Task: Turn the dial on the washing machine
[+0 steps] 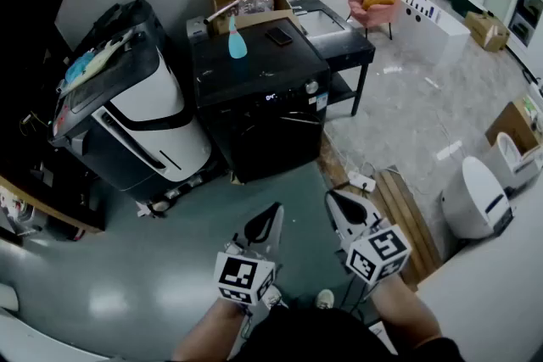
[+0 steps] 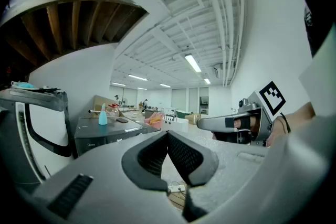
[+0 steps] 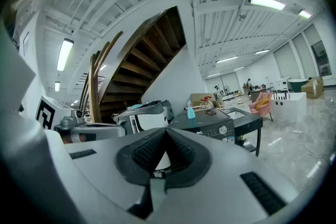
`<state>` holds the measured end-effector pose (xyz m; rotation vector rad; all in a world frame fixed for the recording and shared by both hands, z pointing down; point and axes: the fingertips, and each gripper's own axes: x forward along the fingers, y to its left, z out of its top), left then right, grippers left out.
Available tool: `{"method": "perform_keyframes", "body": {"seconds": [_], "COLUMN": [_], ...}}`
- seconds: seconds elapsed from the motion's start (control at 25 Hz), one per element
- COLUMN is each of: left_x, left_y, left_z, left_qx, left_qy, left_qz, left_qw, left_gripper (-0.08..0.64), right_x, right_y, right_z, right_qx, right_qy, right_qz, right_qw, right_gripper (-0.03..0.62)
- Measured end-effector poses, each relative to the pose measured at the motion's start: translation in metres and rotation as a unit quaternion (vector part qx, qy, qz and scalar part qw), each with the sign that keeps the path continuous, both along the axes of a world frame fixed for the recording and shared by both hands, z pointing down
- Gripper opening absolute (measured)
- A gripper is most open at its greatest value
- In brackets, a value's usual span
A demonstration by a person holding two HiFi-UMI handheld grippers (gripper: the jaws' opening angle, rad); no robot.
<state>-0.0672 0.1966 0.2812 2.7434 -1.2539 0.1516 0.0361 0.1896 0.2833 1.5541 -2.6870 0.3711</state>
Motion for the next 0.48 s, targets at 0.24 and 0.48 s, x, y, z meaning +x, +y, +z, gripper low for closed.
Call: {"method": "perform_keyframes", "body": {"seconds": [0.24, 0.48], "left_x": [-0.010, -0.028], "left_y": [-0.004, -0.009], "left_z": [0.000, 0.004], "left_qx": [0.000, 0.001], "left_qy": [0.004, 0.008], "left_qz": [-0.002, -0.009], "left_qw": [1.0000, 0.9999], "left_gripper": [0.005, 0.005], "right_x": [-0.007, -0.025], "right_y": [-0.006, -0.011], "right_z": [0.002, 0.004], "right_qx": [0.015, 0.017], "right_qy": [-0.015, -0.015], "right_qz": [-0.005, -0.011], "right_qw": [1.000, 1.000], "right_gripper": [-0.002, 0.000]}}
